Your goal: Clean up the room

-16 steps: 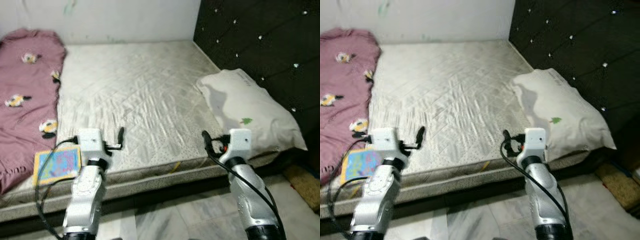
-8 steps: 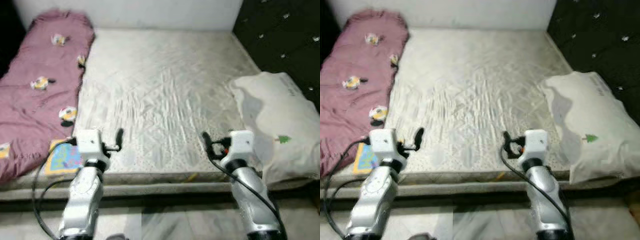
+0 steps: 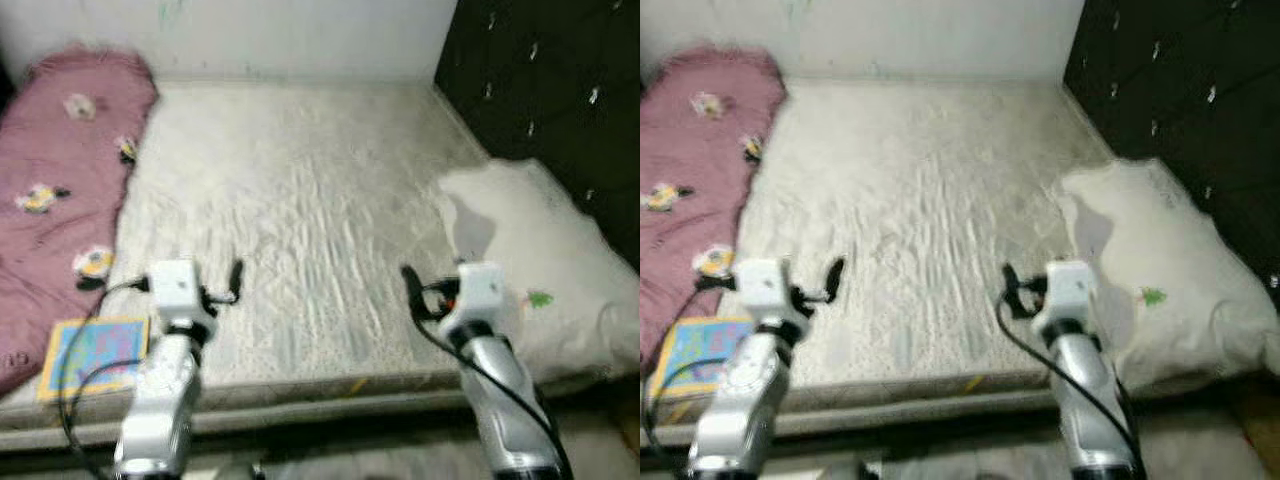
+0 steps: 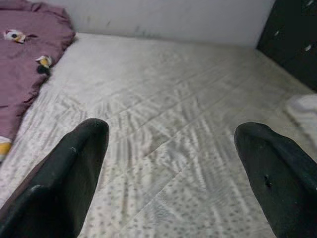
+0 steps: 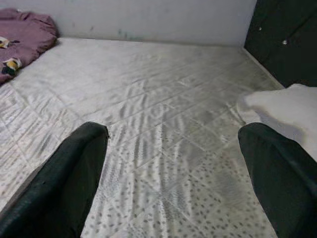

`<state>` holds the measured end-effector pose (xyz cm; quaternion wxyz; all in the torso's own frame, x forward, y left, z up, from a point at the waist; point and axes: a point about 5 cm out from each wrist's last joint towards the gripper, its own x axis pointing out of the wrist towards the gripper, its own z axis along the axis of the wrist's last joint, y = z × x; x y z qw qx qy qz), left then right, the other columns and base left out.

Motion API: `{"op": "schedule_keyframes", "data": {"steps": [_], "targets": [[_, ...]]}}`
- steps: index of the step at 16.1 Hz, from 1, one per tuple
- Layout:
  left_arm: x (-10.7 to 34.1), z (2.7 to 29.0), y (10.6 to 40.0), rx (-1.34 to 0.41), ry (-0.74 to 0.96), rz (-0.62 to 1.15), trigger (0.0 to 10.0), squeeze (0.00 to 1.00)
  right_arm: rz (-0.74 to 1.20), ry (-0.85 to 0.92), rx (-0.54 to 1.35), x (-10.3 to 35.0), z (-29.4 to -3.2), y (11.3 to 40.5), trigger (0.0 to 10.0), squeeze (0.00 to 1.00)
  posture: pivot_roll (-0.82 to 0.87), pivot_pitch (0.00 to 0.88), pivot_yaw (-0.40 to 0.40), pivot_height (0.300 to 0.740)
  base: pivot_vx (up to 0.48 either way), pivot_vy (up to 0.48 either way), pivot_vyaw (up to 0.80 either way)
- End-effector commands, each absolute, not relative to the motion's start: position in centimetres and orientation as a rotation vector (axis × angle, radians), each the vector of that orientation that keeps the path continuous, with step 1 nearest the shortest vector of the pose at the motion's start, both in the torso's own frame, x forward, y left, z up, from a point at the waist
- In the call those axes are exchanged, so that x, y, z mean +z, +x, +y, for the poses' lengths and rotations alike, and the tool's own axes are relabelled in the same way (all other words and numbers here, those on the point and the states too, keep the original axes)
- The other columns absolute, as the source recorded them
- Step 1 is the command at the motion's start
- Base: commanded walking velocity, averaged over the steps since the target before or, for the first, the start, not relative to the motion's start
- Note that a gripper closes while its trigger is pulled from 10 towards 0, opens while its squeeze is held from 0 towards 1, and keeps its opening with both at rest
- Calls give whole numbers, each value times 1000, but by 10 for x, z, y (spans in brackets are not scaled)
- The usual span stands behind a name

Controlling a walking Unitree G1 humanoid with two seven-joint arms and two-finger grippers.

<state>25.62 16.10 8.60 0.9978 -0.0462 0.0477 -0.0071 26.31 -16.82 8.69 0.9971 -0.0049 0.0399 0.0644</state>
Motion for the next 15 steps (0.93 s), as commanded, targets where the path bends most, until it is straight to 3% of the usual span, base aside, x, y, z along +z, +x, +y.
{"op": "schedule_keyframes", "data": {"steps": [1, 5, 11, 15], "targets": [[87, 154, 257, -30, -106, 99, 10000, 0, 75, -25, 104, 89, -176, 262, 10000, 0, -18, 27, -19, 740, 0, 0, 0], [84, 156, 256, -19, -112, 109, 10000, 0, 91, -25, 101, 87, -175, 264, 10000, 0, -15, 27, -19, 740, 0, 0, 0], [82, 155, 257, -27, -113, 116, 10000, 0, 110, -30, 96, 84, -176, 265, 10000, 0, -19, 25, -18, 740, 0, 480, 0], [79, 153, 256, -34, -114, 124, 10000, 0, 114, -36, 92, 84, -179, 267, 10000, 0, -24, 20, -19, 740, 0, 480, -622]]}}
